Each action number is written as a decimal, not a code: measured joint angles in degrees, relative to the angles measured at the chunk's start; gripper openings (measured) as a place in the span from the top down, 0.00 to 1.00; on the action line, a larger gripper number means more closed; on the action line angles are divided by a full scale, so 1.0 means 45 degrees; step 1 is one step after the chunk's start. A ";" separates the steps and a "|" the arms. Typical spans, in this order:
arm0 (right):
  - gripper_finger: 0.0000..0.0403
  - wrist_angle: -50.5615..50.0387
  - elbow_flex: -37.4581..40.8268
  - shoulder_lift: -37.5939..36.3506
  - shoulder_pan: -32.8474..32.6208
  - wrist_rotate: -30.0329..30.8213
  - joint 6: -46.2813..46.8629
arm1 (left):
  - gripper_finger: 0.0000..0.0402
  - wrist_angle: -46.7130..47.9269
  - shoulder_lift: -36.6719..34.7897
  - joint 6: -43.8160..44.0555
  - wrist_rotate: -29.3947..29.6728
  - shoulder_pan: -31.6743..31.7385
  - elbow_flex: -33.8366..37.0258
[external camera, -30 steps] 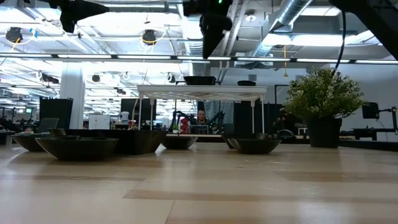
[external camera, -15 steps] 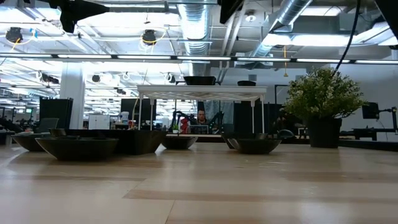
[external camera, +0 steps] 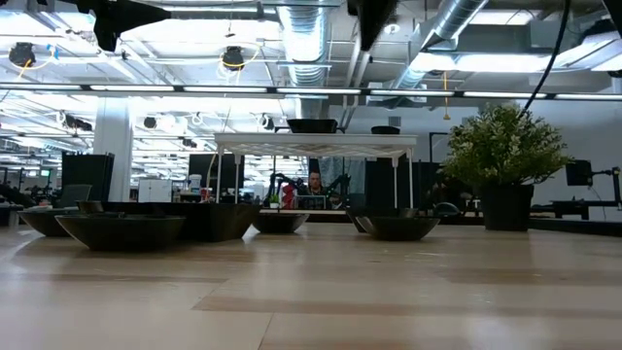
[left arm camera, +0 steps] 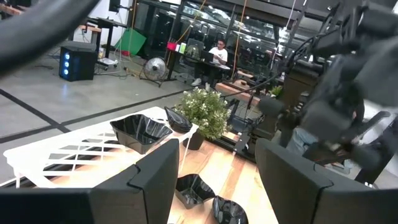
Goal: Pick & Place Mini shaped plates
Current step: Stack the distorted square plate on top of the distorted square plate on the shelf
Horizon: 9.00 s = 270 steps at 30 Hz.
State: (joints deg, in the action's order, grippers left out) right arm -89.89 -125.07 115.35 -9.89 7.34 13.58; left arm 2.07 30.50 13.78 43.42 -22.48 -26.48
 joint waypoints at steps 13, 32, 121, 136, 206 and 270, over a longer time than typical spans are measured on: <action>0.71 0.0931 0.4645 0.0011 -0.0145 0.0097 0.0642 | 0.47 0.0000 -0.0001 -0.0002 0.0001 -0.0005 0.0000; 0.73 0.6374 0.9865 -0.4069 0.0979 0.1263 0.0894 | 0.47 0.0000 -0.0003 -0.0005 0.0004 -0.0001 0.0000; 0.73 1.3129 1.3278 -0.3690 0.2910 -0.1255 -0.2044 | 0.47 -0.0378 -0.0013 0.0005 -0.0054 -0.0005 0.0000; 0.73 1.2963 1.3259 -0.3674 0.2920 -0.0326 -0.2110 | 0.47 -0.0466 -0.0004 0.0004 -0.0055 -0.0005 0.0000; 1.00 1.0462 1.1148 -0.2962 0.2053 0.1063 -0.2823 | 0.47 -0.0578 -0.0004 -0.0005 -0.0045 -0.0002 0.0000; 1.00 0.8078 0.2947 -0.2929 0.1935 0.3120 -0.8491 | 0.47 -0.0574 0.0000 -0.0005 -0.0045 -0.0001 0.0001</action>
State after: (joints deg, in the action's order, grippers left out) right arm -53.54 -111.81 102.17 -1.19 21.38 -24.63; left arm -0.52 30.50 13.76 43.22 -22.49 -26.48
